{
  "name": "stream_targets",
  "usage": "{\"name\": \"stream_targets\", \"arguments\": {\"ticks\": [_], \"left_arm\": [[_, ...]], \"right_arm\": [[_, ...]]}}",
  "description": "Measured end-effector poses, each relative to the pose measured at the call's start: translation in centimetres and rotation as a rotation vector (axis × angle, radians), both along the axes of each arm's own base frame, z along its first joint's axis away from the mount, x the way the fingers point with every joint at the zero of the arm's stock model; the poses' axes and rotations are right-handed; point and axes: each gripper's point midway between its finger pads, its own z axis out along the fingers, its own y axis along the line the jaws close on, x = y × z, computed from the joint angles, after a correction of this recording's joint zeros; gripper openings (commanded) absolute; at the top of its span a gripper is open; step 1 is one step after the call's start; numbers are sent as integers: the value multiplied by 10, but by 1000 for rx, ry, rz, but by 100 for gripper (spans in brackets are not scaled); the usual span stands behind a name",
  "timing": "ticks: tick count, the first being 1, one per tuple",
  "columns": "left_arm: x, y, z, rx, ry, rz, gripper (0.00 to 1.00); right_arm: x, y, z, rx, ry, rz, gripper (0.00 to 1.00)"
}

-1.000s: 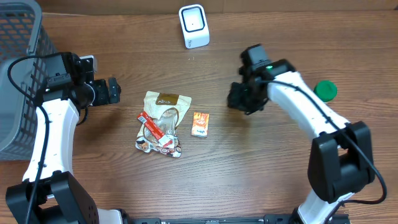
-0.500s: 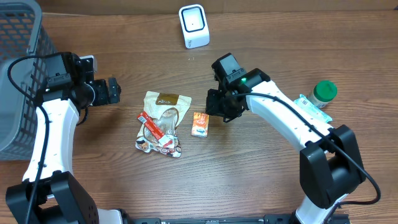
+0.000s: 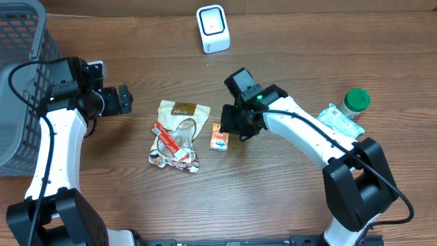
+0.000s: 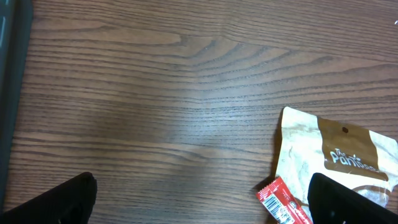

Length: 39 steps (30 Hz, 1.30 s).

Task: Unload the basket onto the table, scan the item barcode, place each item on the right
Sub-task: 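Move the right gripper left over the orange packet and lower, then close the right gripper on the orange packet and lift it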

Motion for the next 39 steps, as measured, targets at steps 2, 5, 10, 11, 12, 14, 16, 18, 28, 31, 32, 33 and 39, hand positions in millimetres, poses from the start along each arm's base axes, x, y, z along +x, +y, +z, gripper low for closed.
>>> {"name": "stream_targets", "arguments": {"ticks": [2,5,10,11,12,14,16,18,28,31,32,33,39], "left_arm": [[0,0,0,0,0,0,99],[0,0,0,0,0,0,100],[0,0,0,0,0,0,99],[0,0,0,0,0,0,100],[0,0,0,0,0,0,99],[0,0,0,0,0,0,100],[0,0,0,0,0,0,100],[0,0,0,0,0,0,100],[0,0,0,0,0,0,100],[0,0,0,0,0,0,100],[0,0,0,0,0,0,99],[0,0,0,0,0,0,100],[0,0,0,0,0,0,100]], "right_arm": [[-2,-1,-7,2,0,-3,35],[-6,-4,-20,0,6,-8,35],[-7,-4,-28,12,-4,-8,35],[-7,-3,-30,16,-8,-7,35],[-8,-3,-31,19,-6,-6,35],[-10,-4,-34,22,-2,-4,35],[-10,-4,-36,24,-4,-4,35],[-11,-4,-38,26,-6,-4,35],[-13,3,-49,85,-26,9,34],[-12,4,-48,92,-30,11,34],[-12,4,-48,94,-31,11,34],[-12,5,-47,97,-33,12,34],[-11,6,-47,100,-36,13,34]]}}
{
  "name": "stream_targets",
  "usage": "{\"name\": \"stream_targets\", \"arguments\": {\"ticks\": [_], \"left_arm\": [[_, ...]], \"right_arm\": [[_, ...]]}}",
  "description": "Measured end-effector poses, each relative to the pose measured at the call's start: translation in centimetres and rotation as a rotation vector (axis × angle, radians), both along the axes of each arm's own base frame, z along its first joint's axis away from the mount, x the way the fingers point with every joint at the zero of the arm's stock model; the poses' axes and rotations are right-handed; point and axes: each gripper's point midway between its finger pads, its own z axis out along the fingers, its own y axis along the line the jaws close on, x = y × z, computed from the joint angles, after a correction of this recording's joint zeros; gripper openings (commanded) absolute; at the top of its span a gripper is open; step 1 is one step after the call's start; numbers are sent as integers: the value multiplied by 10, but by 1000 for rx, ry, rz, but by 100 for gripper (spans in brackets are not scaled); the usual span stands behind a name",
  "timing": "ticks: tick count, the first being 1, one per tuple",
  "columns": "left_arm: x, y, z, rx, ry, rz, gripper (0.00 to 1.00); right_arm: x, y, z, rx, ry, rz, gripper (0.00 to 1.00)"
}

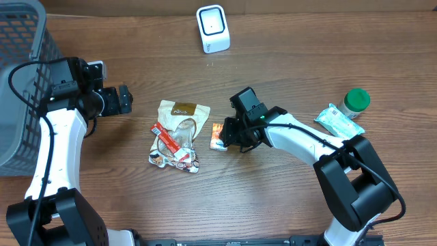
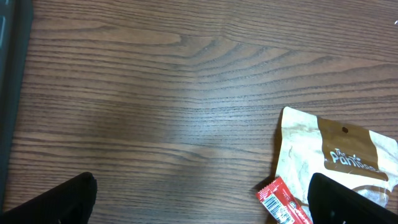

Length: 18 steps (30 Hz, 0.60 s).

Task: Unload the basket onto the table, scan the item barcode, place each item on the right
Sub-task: 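Close the right gripper on the orange packet and lift it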

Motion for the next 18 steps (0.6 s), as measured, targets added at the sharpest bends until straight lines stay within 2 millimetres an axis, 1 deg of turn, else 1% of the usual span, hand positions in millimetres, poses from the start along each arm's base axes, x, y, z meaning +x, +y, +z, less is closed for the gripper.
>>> {"name": "stream_targets", "arguments": {"ticks": [7,10,12,18], "left_arm": [[0,0,0,0,0,0,100],[0,0,0,0,0,0,100],[0,0,0,0,0,0,100],[0,0,0,0,0,0,100]], "right_arm": [[1,1,-3,11,-16,0,34],[-5,-2,-10,7,-5,1,28],[-5,-2,-10,13,-1,-3,24],[-7,1,-9,31,14,-8,24]]}}
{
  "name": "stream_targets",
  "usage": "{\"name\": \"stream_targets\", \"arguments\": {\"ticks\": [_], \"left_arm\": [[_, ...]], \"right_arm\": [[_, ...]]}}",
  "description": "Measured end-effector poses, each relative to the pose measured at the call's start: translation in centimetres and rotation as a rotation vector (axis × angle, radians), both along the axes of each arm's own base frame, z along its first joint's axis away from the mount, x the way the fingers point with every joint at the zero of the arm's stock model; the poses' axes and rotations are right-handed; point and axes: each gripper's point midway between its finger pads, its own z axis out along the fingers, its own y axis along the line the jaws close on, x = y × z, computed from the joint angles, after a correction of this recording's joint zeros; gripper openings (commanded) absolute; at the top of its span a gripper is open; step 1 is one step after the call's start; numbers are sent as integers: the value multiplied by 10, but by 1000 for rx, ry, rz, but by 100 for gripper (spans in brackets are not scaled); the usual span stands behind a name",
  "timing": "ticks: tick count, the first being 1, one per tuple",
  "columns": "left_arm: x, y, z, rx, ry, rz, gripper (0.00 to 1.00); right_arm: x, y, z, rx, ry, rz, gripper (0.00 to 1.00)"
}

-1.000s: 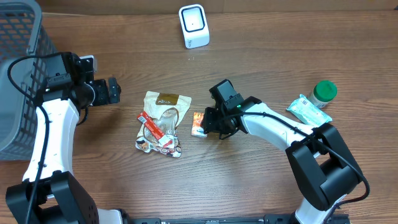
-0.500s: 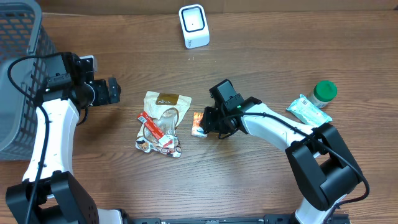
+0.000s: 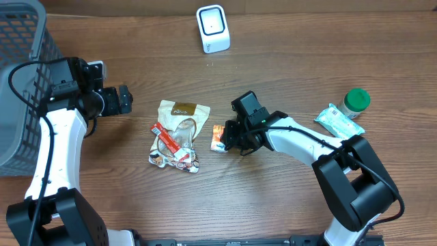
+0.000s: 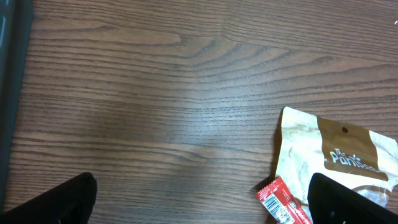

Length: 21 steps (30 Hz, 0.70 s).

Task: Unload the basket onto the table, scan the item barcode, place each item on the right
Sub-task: 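Close the right gripper on the orange packet and lift it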

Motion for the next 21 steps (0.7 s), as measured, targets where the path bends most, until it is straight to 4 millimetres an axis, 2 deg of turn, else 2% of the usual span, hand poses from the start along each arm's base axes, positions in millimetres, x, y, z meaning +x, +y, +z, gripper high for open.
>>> {"name": "stream_targets", "arguments": {"ticks": [1,3,9,13,17,21], "left_arm": [[0,0,0,0,0,0,100],[0,0,0,0,0,0,100],[0,0,0,0,0,0,100],[0,0,0,0,0,0,100],[0,0,0,0,0,0,100],[0,0,0,0,0,0,99]], "right_arm": [[0,0,0,2,2,0,20],[-1,1,0,6,5,2,4],[-3,2,3,43,36,3,4],[1,-5,9,125,82,-5,4],[11,-10,30,308,88,50,4],[14,-13,65,554,67,161,4]]}}
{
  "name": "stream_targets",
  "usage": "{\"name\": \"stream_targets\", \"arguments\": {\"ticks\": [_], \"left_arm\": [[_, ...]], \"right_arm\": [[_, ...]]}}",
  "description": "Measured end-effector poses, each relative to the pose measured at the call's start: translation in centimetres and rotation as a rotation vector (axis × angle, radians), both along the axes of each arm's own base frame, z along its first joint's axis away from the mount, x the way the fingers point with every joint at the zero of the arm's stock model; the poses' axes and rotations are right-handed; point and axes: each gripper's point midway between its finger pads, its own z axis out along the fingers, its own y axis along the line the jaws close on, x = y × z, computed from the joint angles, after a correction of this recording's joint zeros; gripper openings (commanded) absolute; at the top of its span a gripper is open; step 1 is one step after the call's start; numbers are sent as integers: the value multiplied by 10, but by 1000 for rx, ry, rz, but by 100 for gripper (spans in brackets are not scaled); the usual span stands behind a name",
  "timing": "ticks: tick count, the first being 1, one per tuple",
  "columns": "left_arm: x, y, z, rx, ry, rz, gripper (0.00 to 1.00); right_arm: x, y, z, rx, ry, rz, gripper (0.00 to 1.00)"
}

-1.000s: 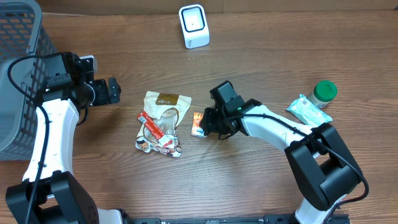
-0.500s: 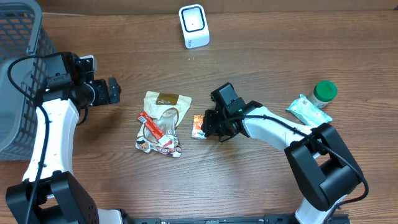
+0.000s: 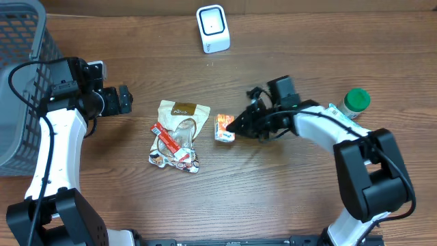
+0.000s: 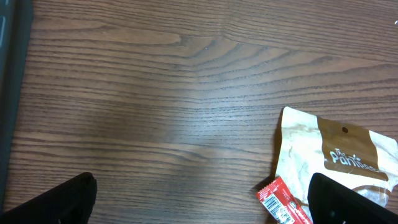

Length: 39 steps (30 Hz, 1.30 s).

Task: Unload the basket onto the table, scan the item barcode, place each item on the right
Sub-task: 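Close the right gripper on the orange packet and lift it, then carry the orange packet up toward the white scanner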

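A small orange packet (image 3: 223,128) sits just right of the snack pile, tipped up off the wood. My right gripper (image 3: 236,126) reaches in from the right and is shut on the packet's right edge. The white barcode scanner (image 3: 212,29) stands at the back of the table, well away from the packet. My left gripper (image 3: 123,100) hovers open at the left; in the left wrist view its gripper (image 4: 202,208) has dark fingertips (image 4: 68,199) far apart, nothing between them.
A beige pouch (image 3: 181,115) (image 4: 339,155) and a red wrapper (image 3: 166,139) (image 4: 283,200) lie in a pile centre-left. A grey mesh basket (image 3: 19,82) stands at the far left. A green-lidded jar (image 3: 356,100) and a teal packet (image 3: 336,117) lie at the right.
My right wrist has swung from over the orange packet to its right side. The packet has shifted slightly up and right and now stands tipped in the jaws. The left arm is unchanged.
My right gripper first hung beside the orange packet, which lay flat next to the pile. It then sat lower and closer over the packet at the following two moments. Now it grips the packet from the right, tipped up. My left gripper stayed open and still throughout.
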Motion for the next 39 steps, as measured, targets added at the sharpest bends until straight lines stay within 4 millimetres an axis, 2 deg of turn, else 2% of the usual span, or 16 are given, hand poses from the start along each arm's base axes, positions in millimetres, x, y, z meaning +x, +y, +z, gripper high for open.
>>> {"name": "stream_targets", "arguments": {"ticks": [6,13,20,30,39], "left_arm": [[0,0,0,0,0,0,100],[0,0,0,0,0,0,100],[0,0,0,0,0,0,100],[0,0,0,0,0,0,100],[0,0,0,0,0,0,99]], "right_arm": [[-11,-8,52,334,-79,140,4],[-13,-22,78,491,-125,174,4],[-17,-23,92,516,-166,193,4],[-37,-27,155,533,-303,228,4],[-45,-28,172,534,-317,231,4]]}}
